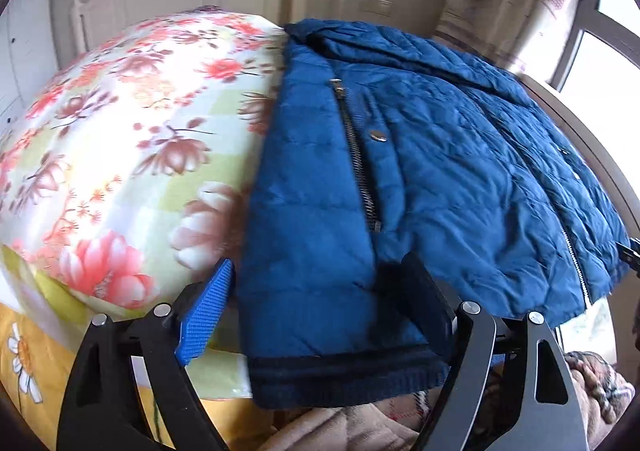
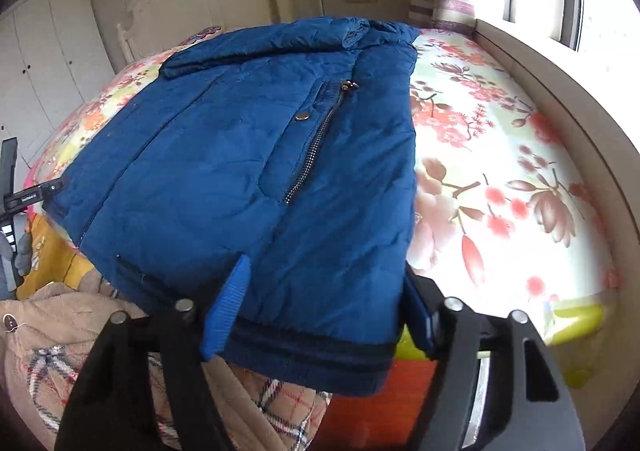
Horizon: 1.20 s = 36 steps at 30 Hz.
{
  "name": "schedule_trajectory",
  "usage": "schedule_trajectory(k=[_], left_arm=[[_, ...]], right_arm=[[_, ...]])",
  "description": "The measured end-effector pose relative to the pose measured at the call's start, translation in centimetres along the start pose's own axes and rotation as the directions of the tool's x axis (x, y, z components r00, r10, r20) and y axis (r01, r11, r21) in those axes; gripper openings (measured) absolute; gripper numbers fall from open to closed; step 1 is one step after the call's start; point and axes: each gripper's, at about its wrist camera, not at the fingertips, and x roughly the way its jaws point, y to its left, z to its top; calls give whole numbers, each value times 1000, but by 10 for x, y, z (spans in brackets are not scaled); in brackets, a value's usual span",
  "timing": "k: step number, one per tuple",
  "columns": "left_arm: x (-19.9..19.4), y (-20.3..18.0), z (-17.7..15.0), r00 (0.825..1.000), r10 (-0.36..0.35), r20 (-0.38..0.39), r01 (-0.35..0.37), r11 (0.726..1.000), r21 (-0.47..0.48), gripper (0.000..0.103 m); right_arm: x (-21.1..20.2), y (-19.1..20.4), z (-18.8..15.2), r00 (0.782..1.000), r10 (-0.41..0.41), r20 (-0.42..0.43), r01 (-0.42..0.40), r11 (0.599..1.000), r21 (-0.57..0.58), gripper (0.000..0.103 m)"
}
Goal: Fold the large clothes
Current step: 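Grasp the ribbed jacket hem with both tools side by side, then lift the hem with both tools and fold it up toward the collar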
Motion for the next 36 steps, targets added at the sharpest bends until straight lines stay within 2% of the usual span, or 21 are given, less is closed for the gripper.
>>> schedule_trajectory(k=[1, 2, 4, 7, 8, 9, 11, 13, 15, 16, 22, 25, 28, 31, 32, 34, 36], left_arm=[[2, -2, 0, 1000, 19, -2, -19, 1000, 12, 83], [5, -2, 2, 999, 41, -2, -41, 999, 8, 94], [10, 1, 4, 998, 61, 1, -61, 998, 9, 99], [12, -1, 5, 998, 60, 0, -60, 998, 22, 97], [11, -4, 4, 1000, 27, -1, -27, 999, 33, 84], [9, -5, 4, 1000, -4, 4, 4, 999, 39, 74], [4, -12, 2, 999, -38, 12, 37, 998, 58, 43], [-4, -13, 0, 998, -28, 60, 24, 998, 66, 18], [-12, -8, -6, 994, -54, 90, 50, 998, 50, 16], [-15, -5, -8, 993, -67, 95, 64, 997, 37, 15], [-74, 18, -34, 976, -146, 163, 156, 987, -50, 14], [-122, 28, -40, 947, -221, 234, 244, 967, -76, 14], [-154, 35, -22, 900, -303, 312, 346, 934, -89, 14], [-163, 40, 34, 842, -381, 382, 443, 893, -86, 14], [-160, 39, 54, 833, -394, 388, 458, 885, -85, 14], [-148, 43, 98, 825, -409, 390, 484, 868, -112, 14], [-117, 46, 159, 824, -444, 351, 524, 833, -175, 15]], right_arm=[[0, -2, -1, 1000, 7, -3, -7, 1000, 10, 68], [0, -3, -2, 1000, 17, 1, -17, 1000, 15, 68], [-1, -2, -2, 1000, 14, 0, -14, 1000, -5, 69], [0, 0, -3, 1000, 8, 1, -8, 1000, -29, 73], [-1, 2, -3, 1000, -2, 4, 2, 999, -38, 72], [-2, 2, -4, 1000, -4, 8, 5, 999, -45, 69], [-3, 5, -6, 999, 15, 31, -14, 999, -50, 56], [-9, 7, -9, 997, 32, 70, -28, 998, -61, 31], [-18, 9, -11, 994, 57, 88, -52, 996, -68, 19], [-22, 9, -11, 993, 73, 93, -66, 995, -68, 17], [-72, 20, -26, 973, 200, 117, -192, 979, -71, 15], [-124, 31, -25, 940, 263, 219, -252, 965, -77, 15], [-160, 38, 2, 905, 268, 331, -249, 963, -98, 15], [-166, 40, 51, 887, 254, 385, -233, 967, -101, 15], [-161, 38, 75, 881, 248, 402, -228, 969, -100, 15], [-143, 30, 119, 883, 250, 397, -245, 967, -65, 15], [-118, 13, 163, 889, 237, 391, -258, 966, 1, 15]])
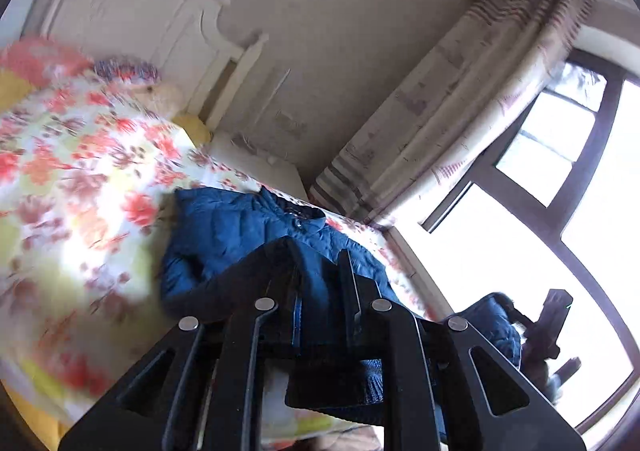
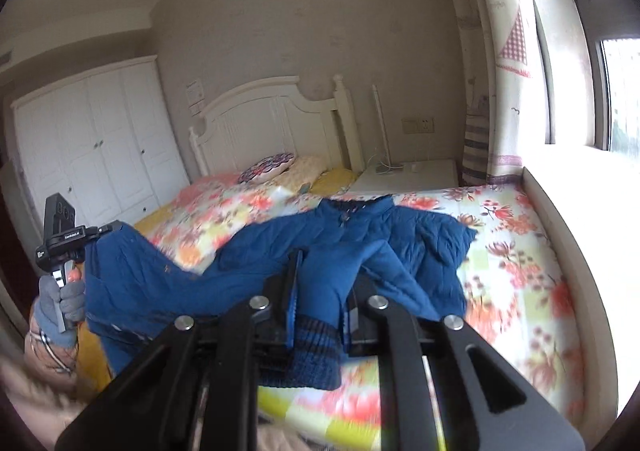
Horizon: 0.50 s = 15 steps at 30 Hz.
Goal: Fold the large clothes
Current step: 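Lift the hem with both tools and fold it up toward the collar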
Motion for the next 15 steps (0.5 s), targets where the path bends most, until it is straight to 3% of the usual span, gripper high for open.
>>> schedule_trajectory(k=[4, 8, 9, 10, 12, 13, 15], left_arm=[[100, 31, 82, 993, 89, -77, -97, 989, -108, 16], [181, 78, 118, 977, 106, -186, -148, 962, -231, 17], [194, 95, 119, 973, 98, -210, -155, 949, -276, 17], [206, 112, 122, 971, 89, -224, -158, 936, -316, 18], [222, 145, 132, 968, 120, -222, -196, 911, -363, 19], [222, 155, 133, 968, 144, -206, -212, 907, -364, 20], [215, 179, 137, 959, 216, -183, -269, 896, -353, 22]], right_arm=[[84, -57, 49, 999, -37, -20, 40, 984, 176, 16], [177, -119, 68, 993, -37, -115, 76, 933, 352, 27], [202, -135, 69, 988, -29, -154, 88, 916, 392, 35], [218, -149, 68, 984, -6, -176, 83, 898, 431, 50], [234, -170, 68, 986, -1, -168, 82, 875, 477, 72], [235, -178, 71, 990, -16, -140, 81, 879, 469, 79], [231, -189, 74, 993, -46, -110, 90, 895, 436, 80]])
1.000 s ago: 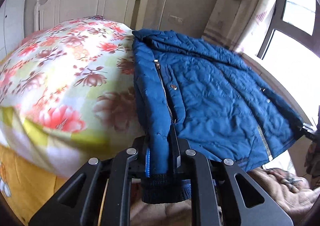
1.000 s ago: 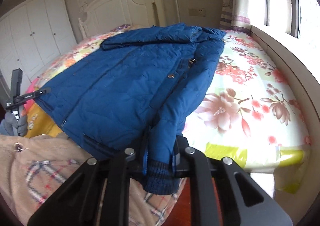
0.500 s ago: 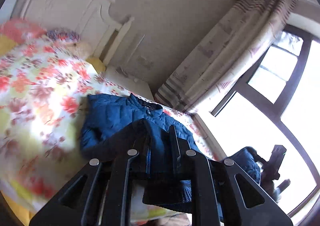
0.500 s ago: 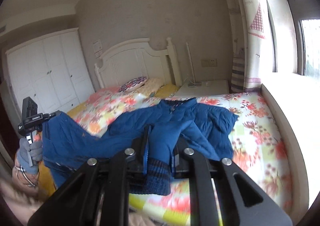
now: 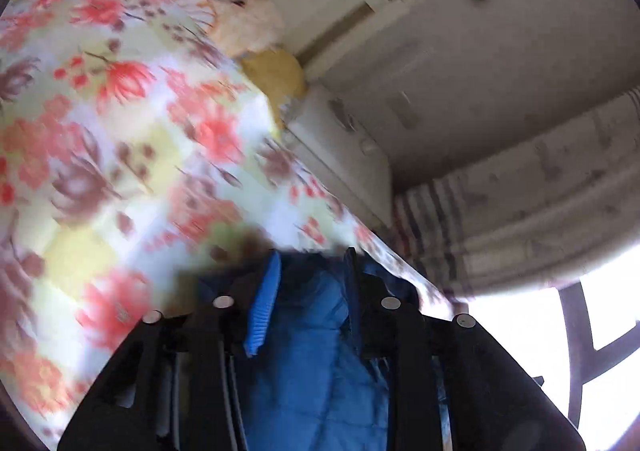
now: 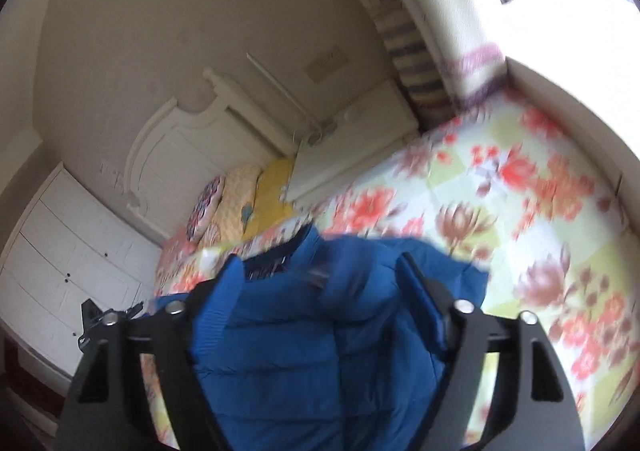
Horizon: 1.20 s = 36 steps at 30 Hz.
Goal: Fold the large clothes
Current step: 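Lift the hem with both tools and fold it up toward the collar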
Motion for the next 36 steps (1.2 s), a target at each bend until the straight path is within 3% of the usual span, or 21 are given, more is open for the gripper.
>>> schedule_trajectory(k=[3, 6, 10, 14, 16, 24, 27, 30, 31, 32, 36], left_arm=[[7, 8, 4, 997, 79, -23, -76, 992, 96, 22], [24, -2, -5, 992, 73, -98, -47, 967, 249, 22], [54, -26, -30, 970, 51, -237, 53, 909, 414, 22], [81, -43, -49, 954, 138, -266, 28, 842, 538, 22], [91, -44, -52, 949, 171, -265, 8, 826, 564, 22], [111, -49, -46, 945, 160, -286, 29, 827, 561, 24], [111, -50, -40, 945, 118, -304, 62, 850, 524, 25], [115, -41, -31, 935, 80, -345, 92, 885, 456, 27], [117, -41, -32, 932, 83, -352, 93, 886, 455, 54], [120, -42, -33, 930, 97, -355, 85, 882, 463, 99], [132, -55, -53, 929, 215, -301, 7, 803, 595, 96]], right_arm=[[6, -7, 1, 995, -88, -39, 83, 989, -119, 80], [31, -7, -11, 976, -176, -126, 137, 954, -267, 79], [59, -2, -29, 956, -192, -223, 104, 930, -352, 79], [79, 10, -42, 931, -271, -244, 132, 874, -467, 79], [83, 15, -46, 925, -292, -245, 135, 852, -506, 79], [86, 16, -51, 925, -287, -247, 129, 853, -506, 79], [85, 14, -52, 927, -286, -244, 135, 859, -494, 79], [85, 14, -53, 926, -288, -244, 139, 862, -488, 79], [85, 15, -54, 926, -290, -243, 142, 861, -489, 79], [85, 15, -54, 925, -291, -242, 143, 861, -489, 79], [85, 15, -55, 925, -294, -240, 147, 860, -488, 79]])
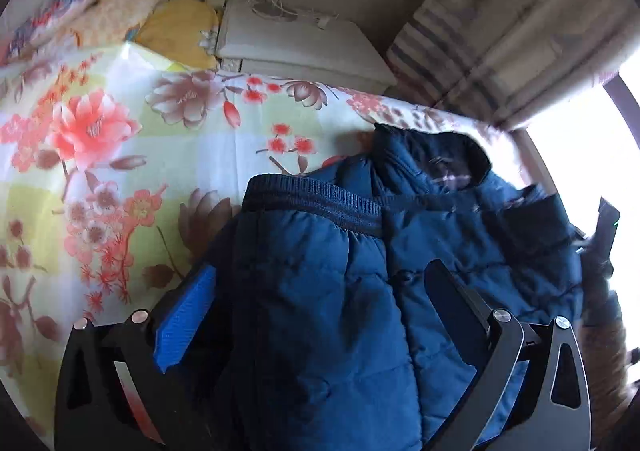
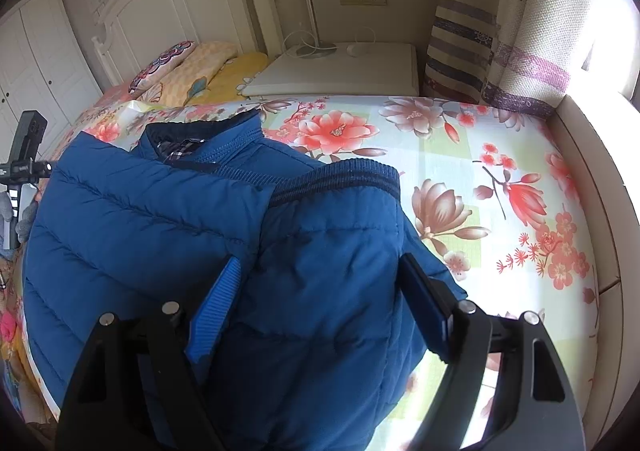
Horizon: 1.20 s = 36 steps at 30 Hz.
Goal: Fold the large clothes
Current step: 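Lift the hem with both tools and fold it up toward the collar, then lay the folded hem onto the jacket and open both tools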
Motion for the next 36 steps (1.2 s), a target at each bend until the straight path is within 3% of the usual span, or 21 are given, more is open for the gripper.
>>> schedule_trajectory(k=[3, 4, 5, 6, 7, 8, 10, 12, 15, 16, 18, 20, 23, 26, 29, 30, 31, 32, 34, 35, 36], left_arm=[[1, -11, -1, 996, 80, 41, -82, 996, 32, 90], [0, -13, -2, 993, 109, 54, -111, 993, 41, 79], [-2, -16, -3, 987, 141, 78, -146, 988, 56, 56], [-6, -21, -5, 975, 189, 114, -198, 977, 74, 44], [-11, -28, -10, 963, 222, 153, -239, 965, 106, 24], [-18, -34, -14, 955, 233, 181, -258, 958, 128, 18], [-46, -51, -28, 930, 243, 275, -292, 944, 152, 16], [-102, -66, -53, 904, 172, 391, -245, 958, 146, 16], [-152, -61, -52, 889, 125, 440, -188, 977, 101, 16], [-160, -54, -41, 890, 134, 436, -184, 980, 73, 16], [-151, -27, -2, 915, 150, 373, -149, 988, -32, 16], [-124, 0, 28, 944, 121, 308, -86, 988, -125, 16], [-62, 23, 51, 961, 164, 222, -115, 970, -216, 16], [-4, 32, 41, 955, 256, 152, -214, 946, -245, 16], [15, 43, 25, 962, 232, 142, -186, 943, -278, 21], [7, 47, 22, 962, 213, 171, -156, 942, -297, 22], [-3, 48, 21, 956, 215, 200, -147, 940, -308, 22], [-12, 47, 20, 946, 236, 221, -161, 937, -309, 22], [-42, 27, 16, 885, 355, 302, -265, 916, -300, 23], [-63, 2, 13, 844, 382, 376, -302, 918, -256, 27], [-69, -13, 13, 840, 370, 398, -305, 927, -218, 31]], right_arm=[[-1, -1, -1, 1000, -2, 4, 2, 1000, 7, 79], [-1, -1, -2, 1000, -4, 5, 4, 1000, 9, 79], [-2, 0, -2, 1000, -8, 8, 8, 1000, 10, 78], [-4, 1, -3, 1000, -16, 19, 16, 1000, 3, 61], [-8, 4, -5, 999, -29, 32, 29, 1000, -10, 28], [-16, 10, -7, 997, -46, 55, 48, 998, -34, 17], [-47, 26, -14, 986, -77, 146, 91, 992, -87, 6], [-89, 40, -20, 971, -60, 233, 89, 989, -115, 5], [-145, 49, -5, 945, -44, 324, 88, 988, -123, 5], [-147, 45, 9, 945, -41, 325, 79, 991, -105, 5], [-127, 30, 42, 957, -57, 284, 74, 996, -51, 5], [-91, 15, 66, 973, -78, 215, 78, 997, 8, 5], [-15, -5, 83, 991, -119, 61, 113, 989, 96, 5], [46, -18, 63, 984, -167, -57, 174, 974, 148, 9], [48, -25, 49, 991, -130, -25, 132, 973, 189, 22], [41, -29, 47, 993, -114, -14, 114, 971, 211, 41], [32, -31, 47, 994, -111, -5, 109, 967, 230, 72], [17, -28, 47, 994, -105, 36, 94, 966, 239, 78], [-15, -16, 48, 987, -88, 131, 59, 977, 206, 78], [-30, -2, 49, 983, -74, 170, 47, 986, 161, 78], [-36, 12, 50, 981, -58, 185, 36, 992, 121, 78]])
